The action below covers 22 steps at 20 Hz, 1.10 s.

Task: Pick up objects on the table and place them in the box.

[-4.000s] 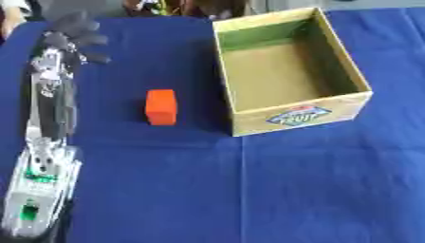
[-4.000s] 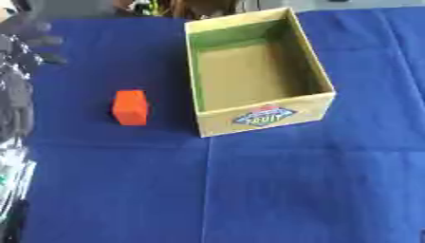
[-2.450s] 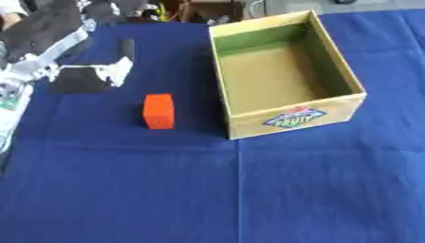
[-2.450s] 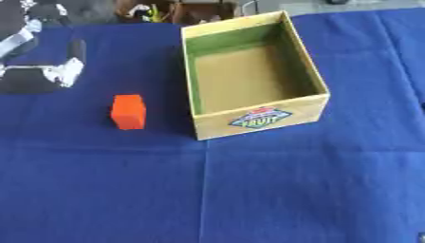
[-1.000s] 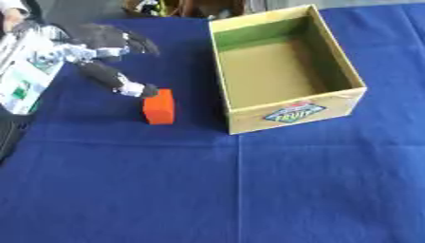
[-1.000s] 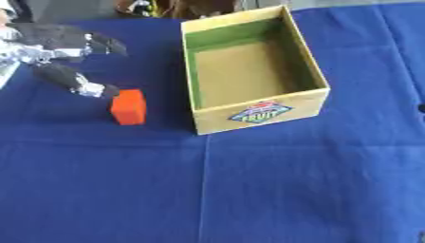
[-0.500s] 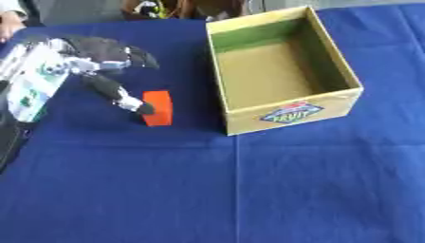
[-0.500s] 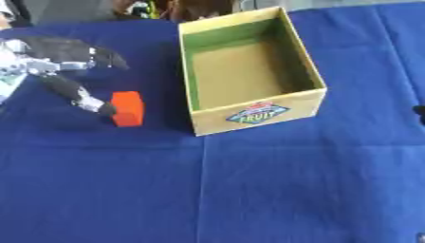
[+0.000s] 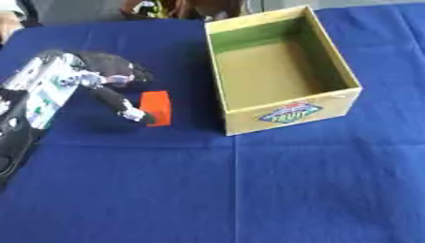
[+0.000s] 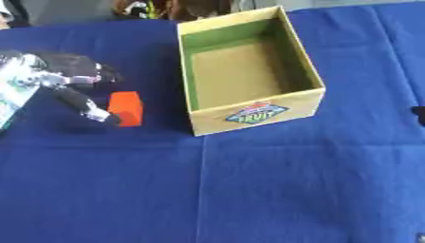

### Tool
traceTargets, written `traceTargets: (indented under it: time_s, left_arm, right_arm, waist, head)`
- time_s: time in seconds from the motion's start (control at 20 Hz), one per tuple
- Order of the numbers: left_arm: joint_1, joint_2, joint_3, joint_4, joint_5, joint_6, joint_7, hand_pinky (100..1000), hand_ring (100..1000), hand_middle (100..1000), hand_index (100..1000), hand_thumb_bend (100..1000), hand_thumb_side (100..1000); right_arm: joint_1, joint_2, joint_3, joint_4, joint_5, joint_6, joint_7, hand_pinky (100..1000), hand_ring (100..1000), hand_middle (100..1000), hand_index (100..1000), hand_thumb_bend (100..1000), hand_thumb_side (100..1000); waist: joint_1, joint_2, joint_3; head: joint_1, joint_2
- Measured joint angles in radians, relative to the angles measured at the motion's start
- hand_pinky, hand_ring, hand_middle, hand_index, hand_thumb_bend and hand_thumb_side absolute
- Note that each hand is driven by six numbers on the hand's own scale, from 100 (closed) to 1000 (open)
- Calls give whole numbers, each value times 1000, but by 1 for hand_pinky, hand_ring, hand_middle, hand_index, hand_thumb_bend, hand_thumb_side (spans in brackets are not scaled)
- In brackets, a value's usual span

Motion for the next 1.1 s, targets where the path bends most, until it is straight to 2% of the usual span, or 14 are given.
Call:
traceTargets:
  time_s: [0.35,0.65,1.0,1.1]
  left_arm:
    - [-6,-23,1,26,-2,14,-14,701,808,834,1000,613,1000]
    - [-9,-29,1,30,32,16,-16,679,778,767,1000,569,1000]
    - [-11,-32,1,21,39,16,-16,659,754,731,1000,581,1000]
    - [-11,-32,0,21,32,16,-16,659,754,731,1000,561,962]
  right_arm:
    - [-1,1,0,0,4,2,3,817,959,645,936,100,971]
    - [-2,5,0,0,9,5,6,818,959,644,935,100,971]
    - [-5,8,0,0,13,6,6,817,959,642,934,100,972]
    - [-5,8,0,0,13,7,6,817,959,642,934,100,973]
  waist:
    - [0,1,-1]
    - [0,3,-4]
    - [2,6,-5]
    - [2,6,-6]
  head:
    - [1,0]
    - [1,-3]
    - [1,-7]
    - [1,-7]
